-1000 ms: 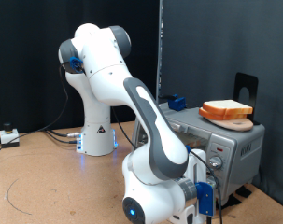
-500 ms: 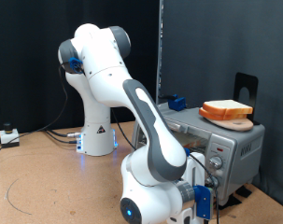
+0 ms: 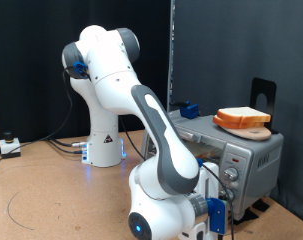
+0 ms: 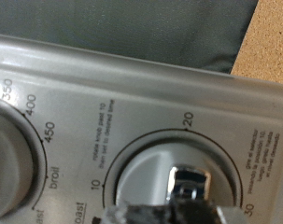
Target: Make a piece of toast with the oven
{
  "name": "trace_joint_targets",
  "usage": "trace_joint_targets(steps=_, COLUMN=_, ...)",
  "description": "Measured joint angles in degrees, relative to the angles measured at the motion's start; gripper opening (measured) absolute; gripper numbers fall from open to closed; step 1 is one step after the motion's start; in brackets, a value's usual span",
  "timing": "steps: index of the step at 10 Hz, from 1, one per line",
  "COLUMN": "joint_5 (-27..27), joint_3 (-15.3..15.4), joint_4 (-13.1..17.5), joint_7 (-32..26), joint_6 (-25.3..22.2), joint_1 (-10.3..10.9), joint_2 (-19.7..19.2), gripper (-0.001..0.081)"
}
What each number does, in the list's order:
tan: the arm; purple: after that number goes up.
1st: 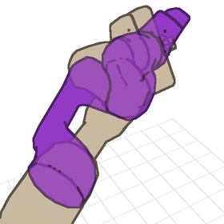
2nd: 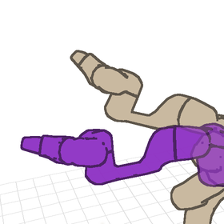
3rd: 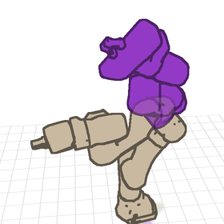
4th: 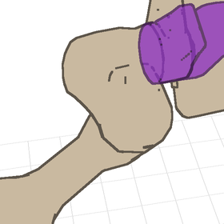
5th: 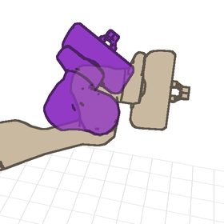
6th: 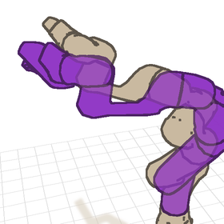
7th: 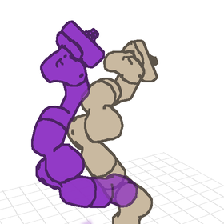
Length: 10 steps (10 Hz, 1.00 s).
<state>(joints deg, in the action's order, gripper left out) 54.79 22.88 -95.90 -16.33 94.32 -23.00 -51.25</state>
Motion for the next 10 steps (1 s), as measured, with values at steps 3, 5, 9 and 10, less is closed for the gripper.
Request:
trace_joint_targets(steps=3, joint_5=0.0, joint_3=0.0, joint_4=0.0, joint_7=0.8, joint_6=-1.5, joint_1=-0.1, joint_2=0.4, gripper=0.0241)
trace_joint_targets(steps=5, joint_5=-0.1, joint_3=0.2, joint_4=-1.0, joint_7=0.8, joint_6=-1.4, joint_1=0.5, joint_2=0.3, gripper=0.0423)
trace_joint_targets(steps=9, joint_5=0.0, joint_3=0.1, joint_4=-1.9, joint_7=0.8, joint_6=-0.7, joint_1=0.7, joint_2=0.3, gripper=0.0751)
trace_joint_targets(steps=10, joint_5=0.0, joint_3=0.1, joint_4=-1.9, joint_7=0.7, joint_6=-0.6, joint_1=0.7, joint_2=0.3, gripper=0.0797)
